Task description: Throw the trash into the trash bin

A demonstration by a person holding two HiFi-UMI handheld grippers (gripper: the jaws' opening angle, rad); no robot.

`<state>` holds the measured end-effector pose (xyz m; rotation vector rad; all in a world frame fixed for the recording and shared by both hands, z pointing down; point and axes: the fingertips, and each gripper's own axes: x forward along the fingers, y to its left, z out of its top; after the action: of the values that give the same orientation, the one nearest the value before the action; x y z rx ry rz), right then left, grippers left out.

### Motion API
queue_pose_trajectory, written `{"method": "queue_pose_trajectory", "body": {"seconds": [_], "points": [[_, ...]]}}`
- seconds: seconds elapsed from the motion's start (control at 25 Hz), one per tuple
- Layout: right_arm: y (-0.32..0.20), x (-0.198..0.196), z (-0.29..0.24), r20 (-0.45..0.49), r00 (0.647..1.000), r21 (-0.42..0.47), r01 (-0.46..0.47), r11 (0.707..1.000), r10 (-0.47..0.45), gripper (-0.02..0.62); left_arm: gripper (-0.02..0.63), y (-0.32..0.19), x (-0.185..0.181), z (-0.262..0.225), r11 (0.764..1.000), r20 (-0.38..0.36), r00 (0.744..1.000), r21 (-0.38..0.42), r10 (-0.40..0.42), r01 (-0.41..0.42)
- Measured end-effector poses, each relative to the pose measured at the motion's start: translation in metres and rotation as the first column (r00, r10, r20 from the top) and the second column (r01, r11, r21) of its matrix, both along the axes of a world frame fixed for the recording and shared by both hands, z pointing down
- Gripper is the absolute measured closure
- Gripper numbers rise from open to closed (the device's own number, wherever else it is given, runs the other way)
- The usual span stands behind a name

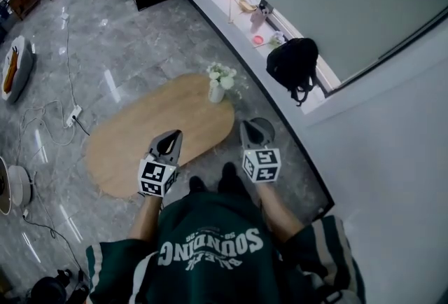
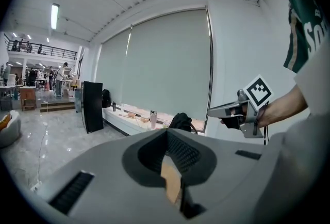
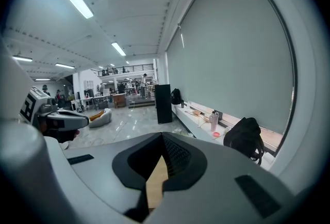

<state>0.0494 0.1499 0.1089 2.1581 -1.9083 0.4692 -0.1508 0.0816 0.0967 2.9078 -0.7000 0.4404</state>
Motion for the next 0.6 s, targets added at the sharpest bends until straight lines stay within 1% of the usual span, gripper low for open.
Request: {"method": "queue_pose_trajectory", "body": {"seconds": [0.6], "points": [[0.0027,0.0019,-0.0103,-0.020,1.000,-0.003,0.017,1.000,-0.018,0.595,0.606,0.0018,0.0070,-0.0034,1.000,-0.005,1.000,0.000,0.020,-0.020]]}}
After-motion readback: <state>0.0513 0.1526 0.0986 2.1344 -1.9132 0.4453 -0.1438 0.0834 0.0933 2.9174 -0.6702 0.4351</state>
